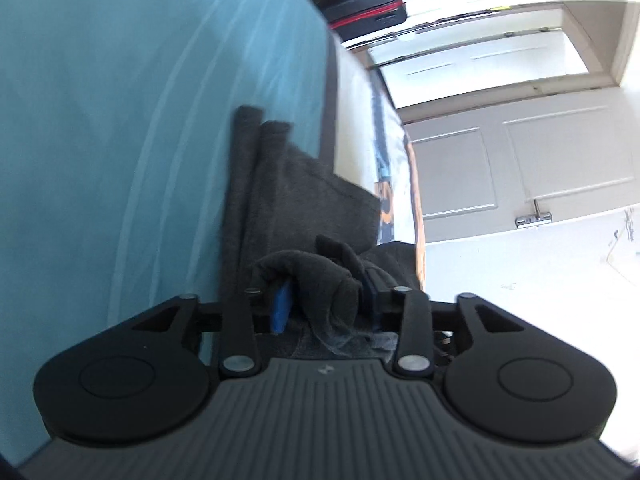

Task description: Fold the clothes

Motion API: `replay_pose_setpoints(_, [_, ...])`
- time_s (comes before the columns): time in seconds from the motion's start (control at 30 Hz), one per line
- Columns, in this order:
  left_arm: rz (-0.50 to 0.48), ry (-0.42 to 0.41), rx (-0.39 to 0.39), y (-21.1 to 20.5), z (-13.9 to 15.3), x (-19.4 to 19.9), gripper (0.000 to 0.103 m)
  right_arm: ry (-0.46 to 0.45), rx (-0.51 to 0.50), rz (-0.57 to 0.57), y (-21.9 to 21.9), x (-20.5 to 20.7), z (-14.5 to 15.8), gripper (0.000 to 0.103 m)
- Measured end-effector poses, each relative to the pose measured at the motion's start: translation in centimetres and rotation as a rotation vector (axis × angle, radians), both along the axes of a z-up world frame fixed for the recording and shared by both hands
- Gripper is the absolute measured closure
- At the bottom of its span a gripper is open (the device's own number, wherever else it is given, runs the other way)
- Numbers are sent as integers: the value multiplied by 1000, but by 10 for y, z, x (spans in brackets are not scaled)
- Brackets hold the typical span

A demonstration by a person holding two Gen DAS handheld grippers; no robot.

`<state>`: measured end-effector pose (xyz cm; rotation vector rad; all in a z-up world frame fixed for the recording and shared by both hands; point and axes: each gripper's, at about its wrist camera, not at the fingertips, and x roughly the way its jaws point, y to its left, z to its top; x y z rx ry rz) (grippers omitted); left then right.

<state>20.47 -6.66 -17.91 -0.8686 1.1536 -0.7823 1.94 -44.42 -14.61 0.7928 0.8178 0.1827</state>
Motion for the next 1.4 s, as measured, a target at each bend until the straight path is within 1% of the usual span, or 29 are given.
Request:
replay_pose_setpoints(0.07, [18,-29,-20,3,7,-2,61,21,-64,22,8,4,-7,51])
replay_pose_setpoints(0.13, [47,-86,9,4,20,-5,61,56,-112,49,13,7,-16,51])
replay_pose_setpoints(0.23, [51,-202,72,6,39,-5,61,50,-105,46,12,5,-19,51])
replay_pose_setpoints(0.3, [35,-290,154,6,53,-11,60,47,-99,43,9,4,-17,51])
replay_pose_setpoints(0.37, [9,-402,291,-1,67,-21,58,40,-106,46,9,3,-16,51])
replay_pose_setpoints(0.4, [3,-480,396,-6,76,-28,58,36,-119,47,11,2,-15,51])
replay_pose_setpoints(0.5, [-11,-793,686,-14,99,-64,57,23,-194,32,19,0,-10,54])
replay_pose_setpoints(0.53, [-39,-845,710,-16,103,-71,54,16,-216,26,21,0,-9,55])
replay_pose_setpoints(0.57, [-71,-850,687,-19,104,-71,52,7,-230,19,22,0,-8,57])
replay_pose_setpoints(0.63, [-115,-799,620,-24,98,-65,44,-9,-245,8,23,3,-6,58])
replay_pose_setpoints(0.67, [-139,-767,592,-28,93,-60,44,-16,-243,6,23,4,-6,58])
replay_pose_setpoints(0.73, [-176,-750,588,-38,81,-50,44,-29,-228,16,25,9,-8,56])
replay_pose_setpoints(0.77, [-180,-776,626,-46,76,-47,44,-31,-220,26,26,12,-10,56])
replay_pose_setpoints(0.8, [-178,-816,681,-57,72,-45,46,-34,-213,30,26,15,-12,55])
replay_pose_setpoints(0.83, [-194,-868,712,-62,69,-48,46,-39,-207,31,25,18,-15,55])
replay_pose_setpoints(0.9, [-246,-969,745,-72,64,-58,46,-64,-181,21,22,20,-19,55])
replay_pose_setpoints(0.93, [-270,-1009,757,-78,61,-62,48,-77,-173,13,19,21,-20,61])
replay_pose_setpoints(0.97, [-292,-1049,771,-84,58,-65,53,-90,-168,4,17,22,-20,72])
replay_pose_setpoints(1.0, [-299,-1084,797,-89,57,-69,81,-107,-188,-4,17,22,-18,84])
replay_pose_setpoints(1.03, [-276,-1085,790,-90,61,-70,92,-135,-219,-14,19,19,-12,87])
replay_pose_setpoints(1.1, [-212,-1057,739,-86,72,-71,92,-205,-268,-31,26,12,5,88])
replay_pose_setpoints(1.17, [-151,-1035,652,-76,88,-73,92,-265,-279,-39,33,2,23,88])
replay_pose_setpoints(1.2, [-127,-1012,617,-72,92,-71,92,-276,-268,-41,33,0,28,88])
replay_pose_setpoints(1.27, [-98,-894,603,-69,83,-54,87,-239,-238,-51,27,4,22,87])
replay_pose_setpoints(1.3, [-82,-812,615,-69,73,-42,81,-202,-232,-64,24,7,15,84])
replay_pose_setpoints(1.33, [-62,-751,632,-67,63,-31,79,-158,-225,-83,19,11,5,80])
replay_pose_setpoints(1.37, [-39,-702,648,-65,54,-21,79,-115,-215,-104,14,15,-5,79])
replay_pose_setpoints(1.4, [-17,-652,664,-63,44,-11,78,-95,-194,-119,9,16,-14,76])
